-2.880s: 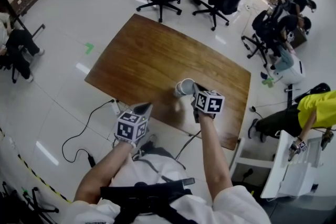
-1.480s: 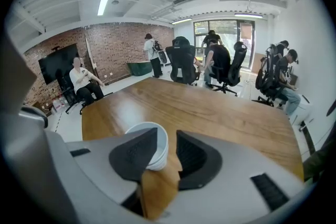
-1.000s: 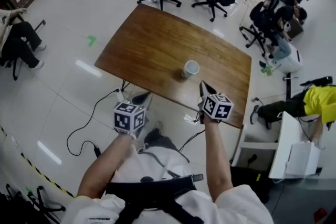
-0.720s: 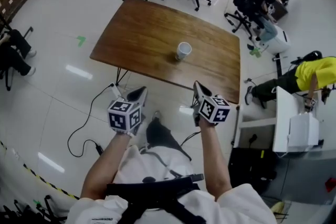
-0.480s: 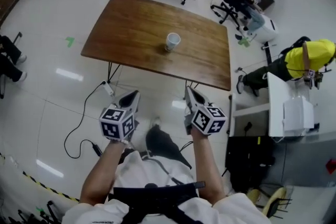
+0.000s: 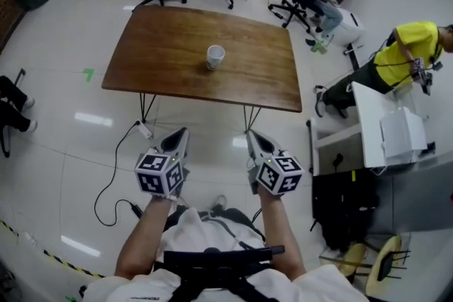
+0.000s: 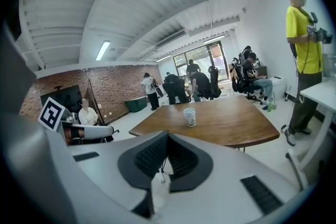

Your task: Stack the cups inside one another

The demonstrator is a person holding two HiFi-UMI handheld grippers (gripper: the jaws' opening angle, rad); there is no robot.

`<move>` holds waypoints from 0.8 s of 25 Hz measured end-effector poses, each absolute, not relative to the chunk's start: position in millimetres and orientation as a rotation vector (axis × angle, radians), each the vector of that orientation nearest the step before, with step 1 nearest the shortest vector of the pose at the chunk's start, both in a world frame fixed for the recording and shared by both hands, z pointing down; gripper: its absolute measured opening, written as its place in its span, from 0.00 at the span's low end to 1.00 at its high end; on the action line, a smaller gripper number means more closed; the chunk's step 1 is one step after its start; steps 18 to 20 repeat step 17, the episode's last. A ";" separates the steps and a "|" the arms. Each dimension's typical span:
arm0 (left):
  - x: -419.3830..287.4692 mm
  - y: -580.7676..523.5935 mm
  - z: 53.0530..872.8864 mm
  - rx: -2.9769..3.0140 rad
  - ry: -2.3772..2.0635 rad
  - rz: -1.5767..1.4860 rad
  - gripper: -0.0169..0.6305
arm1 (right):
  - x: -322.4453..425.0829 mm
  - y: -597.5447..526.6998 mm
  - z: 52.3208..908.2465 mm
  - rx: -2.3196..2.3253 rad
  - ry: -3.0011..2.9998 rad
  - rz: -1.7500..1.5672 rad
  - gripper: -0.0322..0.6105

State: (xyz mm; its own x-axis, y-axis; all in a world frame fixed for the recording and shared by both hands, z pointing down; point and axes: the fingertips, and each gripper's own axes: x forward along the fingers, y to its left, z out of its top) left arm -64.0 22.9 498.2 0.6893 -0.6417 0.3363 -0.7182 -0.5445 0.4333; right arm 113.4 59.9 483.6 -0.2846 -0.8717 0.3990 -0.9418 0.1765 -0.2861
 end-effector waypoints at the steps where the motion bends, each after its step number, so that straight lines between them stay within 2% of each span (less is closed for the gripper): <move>1: -61.2 24.1 495.9 2.358 -1.038 0.188 0.02 | 118.4 63.3 482.2 1.805 -2.301 0.749 0.05; 9: -45.5 37.3 491.4 2.376 -1.040 0.224 0.02 | 131.2 78.0 492.5 1.815 -2.323 0.850 0.05; 20: -57.8 38.8 480.8 2.364 -1.072 0.193 0.02 | 123.5 75.0 478.7 1.775 -2.341 0.812 0.05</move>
